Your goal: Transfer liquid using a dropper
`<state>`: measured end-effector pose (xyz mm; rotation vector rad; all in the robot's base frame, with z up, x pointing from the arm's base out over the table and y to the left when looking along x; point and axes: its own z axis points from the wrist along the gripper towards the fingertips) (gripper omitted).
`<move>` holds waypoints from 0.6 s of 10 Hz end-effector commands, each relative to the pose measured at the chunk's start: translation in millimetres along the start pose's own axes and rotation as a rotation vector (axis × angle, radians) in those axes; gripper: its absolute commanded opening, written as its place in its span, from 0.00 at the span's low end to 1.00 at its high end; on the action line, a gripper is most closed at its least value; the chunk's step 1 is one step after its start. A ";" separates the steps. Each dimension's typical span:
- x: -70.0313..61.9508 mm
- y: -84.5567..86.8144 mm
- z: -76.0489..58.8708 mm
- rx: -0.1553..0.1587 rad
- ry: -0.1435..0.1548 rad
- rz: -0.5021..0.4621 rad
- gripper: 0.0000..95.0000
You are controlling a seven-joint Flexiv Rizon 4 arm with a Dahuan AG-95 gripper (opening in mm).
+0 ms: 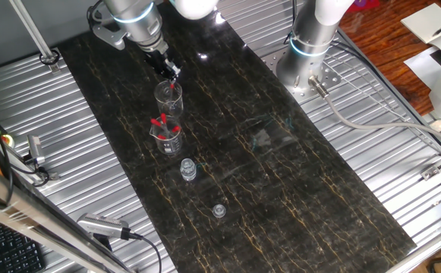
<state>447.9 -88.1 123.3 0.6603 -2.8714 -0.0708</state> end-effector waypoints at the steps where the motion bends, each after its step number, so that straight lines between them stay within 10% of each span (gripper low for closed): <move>1: 0.5 0.2 -1.9 0.001 0.002 0.001 0.00; 6: 1.0 0.1 -16.0 -0.005 0.014 0.005 0.00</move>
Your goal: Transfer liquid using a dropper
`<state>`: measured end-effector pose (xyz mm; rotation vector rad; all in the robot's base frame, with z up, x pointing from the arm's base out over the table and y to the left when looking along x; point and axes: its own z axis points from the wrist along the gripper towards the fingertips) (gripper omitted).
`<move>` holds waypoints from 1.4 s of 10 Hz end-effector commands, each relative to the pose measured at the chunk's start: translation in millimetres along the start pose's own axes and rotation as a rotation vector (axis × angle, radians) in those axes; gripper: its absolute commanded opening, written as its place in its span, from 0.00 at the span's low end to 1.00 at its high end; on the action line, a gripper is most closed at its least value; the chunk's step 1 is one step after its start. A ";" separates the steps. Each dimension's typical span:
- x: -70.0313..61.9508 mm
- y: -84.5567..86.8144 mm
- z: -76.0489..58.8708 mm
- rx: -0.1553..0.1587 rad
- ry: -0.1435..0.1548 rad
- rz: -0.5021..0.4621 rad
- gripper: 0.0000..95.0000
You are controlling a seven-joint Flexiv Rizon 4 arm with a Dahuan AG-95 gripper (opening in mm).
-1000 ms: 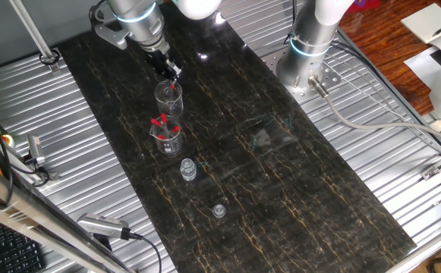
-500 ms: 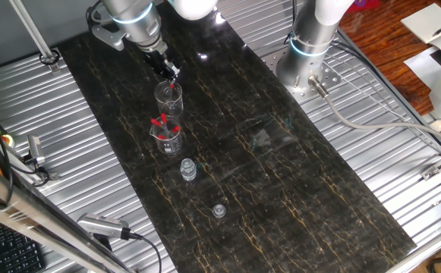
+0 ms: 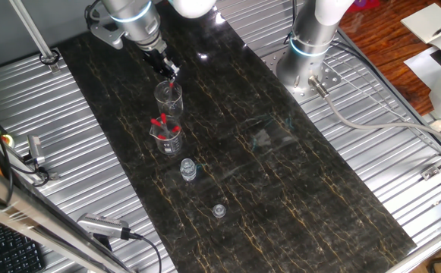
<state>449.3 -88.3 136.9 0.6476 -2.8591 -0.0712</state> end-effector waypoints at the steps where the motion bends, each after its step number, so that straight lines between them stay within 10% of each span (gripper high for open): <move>1: 0.2 -0.1 -9.2 -0.005 0.002 0.000 0.00; 14: -4.8 20.2 -107.8 -0.034 0.102 0.031 0.00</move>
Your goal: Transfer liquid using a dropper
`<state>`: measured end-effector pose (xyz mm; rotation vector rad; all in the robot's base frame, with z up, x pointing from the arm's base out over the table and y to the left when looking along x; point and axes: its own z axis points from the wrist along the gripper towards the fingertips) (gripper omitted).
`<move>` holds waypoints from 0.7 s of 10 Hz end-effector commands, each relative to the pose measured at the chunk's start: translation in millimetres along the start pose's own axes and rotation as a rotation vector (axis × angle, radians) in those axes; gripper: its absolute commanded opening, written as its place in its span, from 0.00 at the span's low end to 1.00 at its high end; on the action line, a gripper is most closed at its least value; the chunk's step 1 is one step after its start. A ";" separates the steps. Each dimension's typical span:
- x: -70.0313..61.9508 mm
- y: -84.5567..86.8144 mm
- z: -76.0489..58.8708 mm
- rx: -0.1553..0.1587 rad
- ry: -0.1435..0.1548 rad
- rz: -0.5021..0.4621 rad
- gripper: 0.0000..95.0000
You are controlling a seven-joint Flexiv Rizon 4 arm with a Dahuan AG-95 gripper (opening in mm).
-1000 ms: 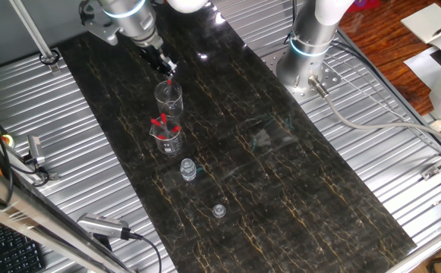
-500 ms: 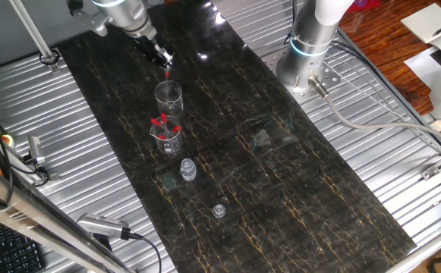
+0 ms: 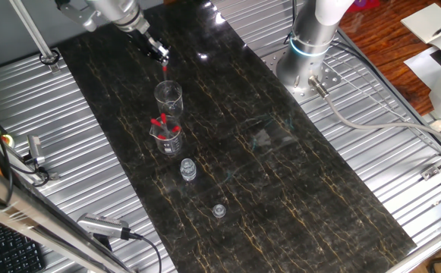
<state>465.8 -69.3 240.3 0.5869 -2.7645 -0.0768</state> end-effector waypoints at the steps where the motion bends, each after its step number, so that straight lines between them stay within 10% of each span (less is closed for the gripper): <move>1: -2.5 3.2 -9.3 -0.005 0.005 0.003 0.00; 7: -29.3 28.3 -30.2 -0.010 0.012 0.030 0.00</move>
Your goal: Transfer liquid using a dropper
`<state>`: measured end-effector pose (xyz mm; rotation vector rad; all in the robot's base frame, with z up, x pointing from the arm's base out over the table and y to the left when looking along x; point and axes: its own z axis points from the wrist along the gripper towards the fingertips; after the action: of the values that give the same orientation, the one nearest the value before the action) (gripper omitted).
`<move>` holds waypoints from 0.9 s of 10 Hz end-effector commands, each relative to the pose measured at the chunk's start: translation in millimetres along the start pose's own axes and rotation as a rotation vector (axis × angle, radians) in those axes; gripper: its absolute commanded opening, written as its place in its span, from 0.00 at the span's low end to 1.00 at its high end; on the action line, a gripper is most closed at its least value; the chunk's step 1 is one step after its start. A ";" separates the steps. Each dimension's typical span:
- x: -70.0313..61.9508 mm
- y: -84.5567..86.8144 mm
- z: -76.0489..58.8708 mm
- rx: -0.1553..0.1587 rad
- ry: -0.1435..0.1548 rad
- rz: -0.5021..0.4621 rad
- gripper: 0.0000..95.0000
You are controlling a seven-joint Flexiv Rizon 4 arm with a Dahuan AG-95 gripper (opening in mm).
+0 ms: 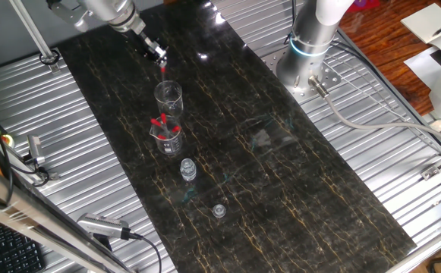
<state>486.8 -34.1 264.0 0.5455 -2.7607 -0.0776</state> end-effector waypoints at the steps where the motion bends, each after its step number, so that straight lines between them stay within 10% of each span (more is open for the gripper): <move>1: -8.7 5.7 0.5 -0.003 0.001 0.006 0.00; 9: -55.1 34.0 34.5 0.024 0.010 0.037 0.00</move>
<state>513.7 18.8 214.2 0.5000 -2.7638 -0.0298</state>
